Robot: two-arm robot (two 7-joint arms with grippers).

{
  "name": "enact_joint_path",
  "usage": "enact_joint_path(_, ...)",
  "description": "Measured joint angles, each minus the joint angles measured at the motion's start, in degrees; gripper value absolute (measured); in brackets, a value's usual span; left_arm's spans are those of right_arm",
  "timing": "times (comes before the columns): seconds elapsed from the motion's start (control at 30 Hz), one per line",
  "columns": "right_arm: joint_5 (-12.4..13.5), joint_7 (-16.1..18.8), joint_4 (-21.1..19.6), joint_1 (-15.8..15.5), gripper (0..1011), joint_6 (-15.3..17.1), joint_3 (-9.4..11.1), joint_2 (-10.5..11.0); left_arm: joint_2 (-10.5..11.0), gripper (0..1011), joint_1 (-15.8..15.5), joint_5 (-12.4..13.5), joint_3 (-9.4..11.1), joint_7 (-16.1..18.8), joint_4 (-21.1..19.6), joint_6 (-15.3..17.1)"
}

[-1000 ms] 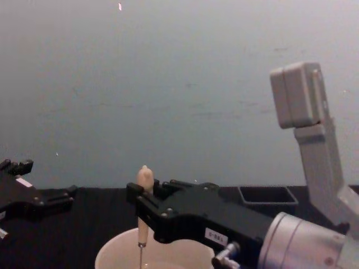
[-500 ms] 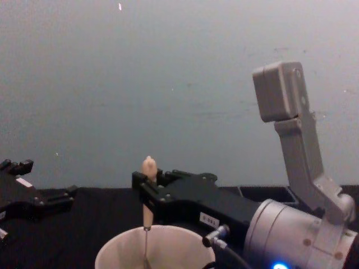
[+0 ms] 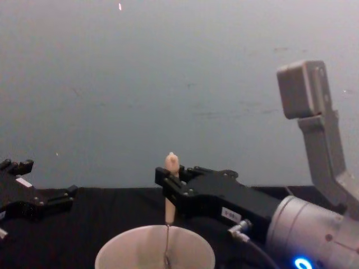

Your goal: Pick up the stirring spoon with one hand, stir inside the cup, then place it back in its original position.

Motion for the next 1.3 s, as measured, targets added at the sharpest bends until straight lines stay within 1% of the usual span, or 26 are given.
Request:
enact_joint_path(0.2,1.02,0.63,-1.88,-1.4,214,0.84,0.62,1.14,0.0,1001,0.0,0.0,0.0,0.0,0.0,0.0)
enact_joint_path(0.27,1.55,0.88,-2.97,-2.17,214,1.28,0.82,1.81,0.0,1001,0.0,0.0,0.0,0.0,0.0,0.0)
enact_joint_path(0.63,3.07,1.76,-6.66,-4.61,214,2.4,0.95,3.95,0.0,1001,0.0,0.01,0.0,0.0,0.0,0.0)
enact_joint_path(0.8,3.48,2.56,-8.4,-5.75,214,2.64,0.15,5.02,0.0,1001,0.0,0.0,0.0,0.0,0.0,0.0)
enact_joint_path(0.97,3.68,3.19,-9.36,-6.33,214,2.65,-0.73,5.55,0.0,1001,0.0,0.0,0.0,0.0,0.0,0.0)
enact_joint_path(1.13,3.71,3.32,-9.66,-6.43,214,2.66,-1.51,5.59,0.0,1001,0.0,0.0,0.0,0.0,0.0,0.0)
enact_joint_path(1.3,3.44,3.02,-9.17,-5.85,214,2.64,-2.38,4.93,0.0,1001,0.0,0.0,0.0,0.0,0.0,0.0)
